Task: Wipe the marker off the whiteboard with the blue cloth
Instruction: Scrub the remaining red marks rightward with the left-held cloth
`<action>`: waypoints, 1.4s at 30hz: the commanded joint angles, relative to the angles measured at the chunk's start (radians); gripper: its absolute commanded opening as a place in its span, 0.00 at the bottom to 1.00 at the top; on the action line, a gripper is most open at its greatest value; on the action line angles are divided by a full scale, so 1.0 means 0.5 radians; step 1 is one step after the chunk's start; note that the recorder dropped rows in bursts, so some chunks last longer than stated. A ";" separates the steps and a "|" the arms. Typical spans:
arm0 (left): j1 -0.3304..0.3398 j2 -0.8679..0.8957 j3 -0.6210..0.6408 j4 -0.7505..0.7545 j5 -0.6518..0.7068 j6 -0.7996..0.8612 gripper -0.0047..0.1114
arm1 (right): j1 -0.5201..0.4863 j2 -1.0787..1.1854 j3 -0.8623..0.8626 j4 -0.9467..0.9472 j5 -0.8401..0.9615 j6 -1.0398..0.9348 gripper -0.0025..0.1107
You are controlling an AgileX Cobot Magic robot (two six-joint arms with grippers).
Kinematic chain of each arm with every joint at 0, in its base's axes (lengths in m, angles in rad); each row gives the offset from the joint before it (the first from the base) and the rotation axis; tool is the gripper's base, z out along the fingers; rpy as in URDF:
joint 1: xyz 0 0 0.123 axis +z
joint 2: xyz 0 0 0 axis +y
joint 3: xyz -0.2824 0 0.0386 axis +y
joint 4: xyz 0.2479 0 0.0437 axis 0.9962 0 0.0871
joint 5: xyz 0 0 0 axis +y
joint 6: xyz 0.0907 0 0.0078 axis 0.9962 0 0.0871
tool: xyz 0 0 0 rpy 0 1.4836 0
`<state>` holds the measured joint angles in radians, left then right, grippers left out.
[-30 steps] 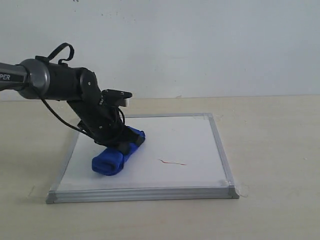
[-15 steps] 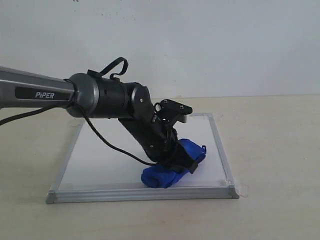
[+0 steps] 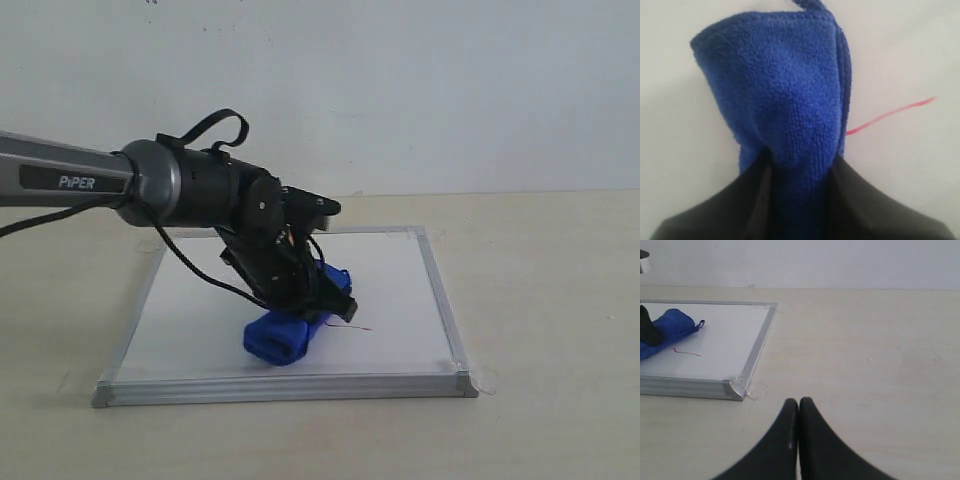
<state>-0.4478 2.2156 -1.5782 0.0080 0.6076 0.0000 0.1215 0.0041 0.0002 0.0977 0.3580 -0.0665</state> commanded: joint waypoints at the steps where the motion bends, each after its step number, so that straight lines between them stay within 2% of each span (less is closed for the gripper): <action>1: -0.185 0.021 -0.033 -0.037 0.016 0.034 0.07 | -0.003 -0.008 0.000 0.001 -0.012 -0.001 0.02; 5: -0.324 0.021 -0.041 -0.027 0.080 0.139 0.07 | -0.003 -0.008 0.000 0.001 -0.012 -0.001 0.02; 9: -0.359 0.021 -0.041 0.087 0.081 0.135 0.07 | -0.003 -0.008 0.000 0.001 -0.012 -0.001 0.02; 12: -0.280 0.021 -0.041 0.168 0.084 0.052 0.07 | -0.003 -0.008 0.000 0.001 -0.012 -0.001 0.02; 15: -0.067 0.021 -0.041 0.231 0.127 -0.084 0.07 | -0.003 -0.008 0.000 0.001 -0.012 -0.001 0.02; 17: 0.035 0.021 -0.041 0.216 0.141 -0.106 0.07 | -0.003 -0.008 0.000 0.001 -0.012 -0.001 0.02; 19: 0.064 0.021 -0.041 0.116 0.157 -0.097 0.07 | -0.003 -0.008 0.000 0.001 -0.012 -0.001 0.02; 21: 0.000 0.022 -0.041 0.031 0.156 0.000 0.07 | -0.003 -0.008 0.000 0.001 -0.012 -0.001 0.02; 26: -0.332 0.022 -0.041 0.007 0.139 0.181 0.07 | -0.003 -0.008 0.000 0.001 -0.012 -0.001 0.02; 28: -0.395 0.022 -0.041 0.007 0.147 0.223 0.07 | -0.003 -0.008 0.000 0.001 -0.012 -0.001 0.02; 30: -0.402 0.022 -0.041 0.031 0.147 0.226 0.07 | -0.003 -0.008 0.000 0.001 -0.012 -0.001 0.02; 35: -0.319 0.022 -0.041 0.139 0.125 0.160 0.07 | -0.003 -0.008 0.000 0.001 -0.012 -0.001 0.02; 42: -0.044 0.022 -0.041 0.173 0.152 0.000 0.07 | -0.003 -0.008 0.000 0.001 -0.012 -0.001 0.02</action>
<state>-0.5258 2.2217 -1.6005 0.0775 0.6577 0.0273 0.1215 0.0041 0.0002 0.0977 0.3580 -0.0665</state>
